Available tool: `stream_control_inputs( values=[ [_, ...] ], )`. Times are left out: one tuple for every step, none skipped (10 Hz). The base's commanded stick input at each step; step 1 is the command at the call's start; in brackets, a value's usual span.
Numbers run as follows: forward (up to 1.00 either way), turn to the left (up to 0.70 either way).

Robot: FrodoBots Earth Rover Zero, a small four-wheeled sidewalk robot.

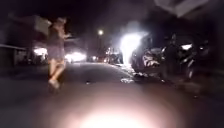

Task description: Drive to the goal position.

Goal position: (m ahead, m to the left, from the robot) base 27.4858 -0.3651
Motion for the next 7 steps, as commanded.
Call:
stream_control_inputs(
  values=[
    [1.00,0.00],
    [1.00,0.00],
    [1.00,0.00],
    [1.00,0.00],
    [1.00,0.00],
    [1.00,0.00],
    [1.00,0.00]
  ],
)
